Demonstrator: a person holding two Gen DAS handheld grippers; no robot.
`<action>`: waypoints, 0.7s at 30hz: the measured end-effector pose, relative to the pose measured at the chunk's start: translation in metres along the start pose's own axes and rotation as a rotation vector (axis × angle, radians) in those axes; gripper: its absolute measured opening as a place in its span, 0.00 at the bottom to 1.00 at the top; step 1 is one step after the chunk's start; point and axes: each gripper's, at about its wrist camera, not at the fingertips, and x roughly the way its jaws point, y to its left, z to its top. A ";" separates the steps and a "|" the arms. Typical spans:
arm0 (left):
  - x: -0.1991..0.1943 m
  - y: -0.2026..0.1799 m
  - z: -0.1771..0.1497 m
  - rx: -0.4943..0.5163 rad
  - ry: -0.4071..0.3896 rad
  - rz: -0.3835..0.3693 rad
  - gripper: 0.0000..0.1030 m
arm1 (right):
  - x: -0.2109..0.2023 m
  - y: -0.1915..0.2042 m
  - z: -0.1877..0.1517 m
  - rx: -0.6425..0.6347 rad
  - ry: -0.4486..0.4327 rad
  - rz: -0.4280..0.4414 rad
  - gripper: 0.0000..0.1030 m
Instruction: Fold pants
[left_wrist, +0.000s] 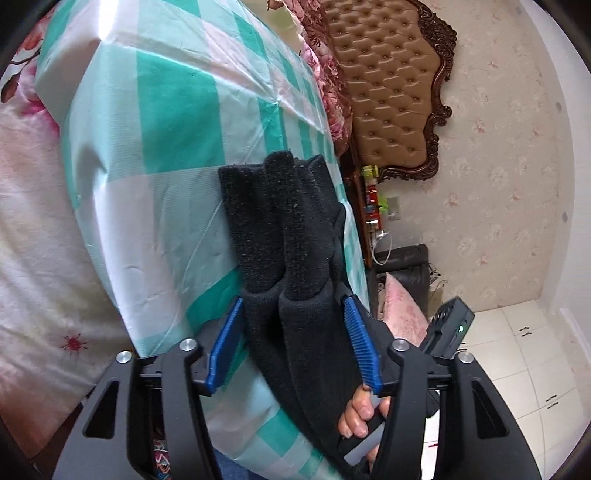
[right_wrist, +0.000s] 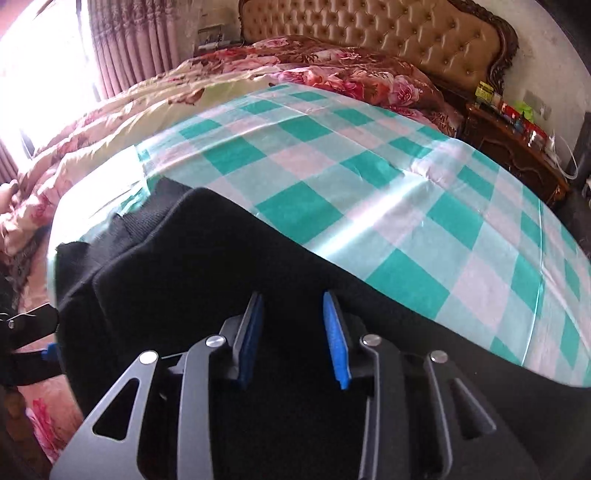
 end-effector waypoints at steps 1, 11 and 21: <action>0.000 0.000 0.000 -0.006 -0.001 -0.012 0.53 | -0.011 0.000 -0.005 0.002 -0.024 -0.010 0.33; 0.011 -0.028 -0.011 0.202 -0.003 0.146 0.53 | -0.068 -0.017 -0.063 0.052 -0.035 -0.153 0.47; 0.017 -0.039 -0.018 0.213 -0.008 0.254 0.53 | -0.057 -0.041 -0.086 0.098 0.020 -0.180 0.48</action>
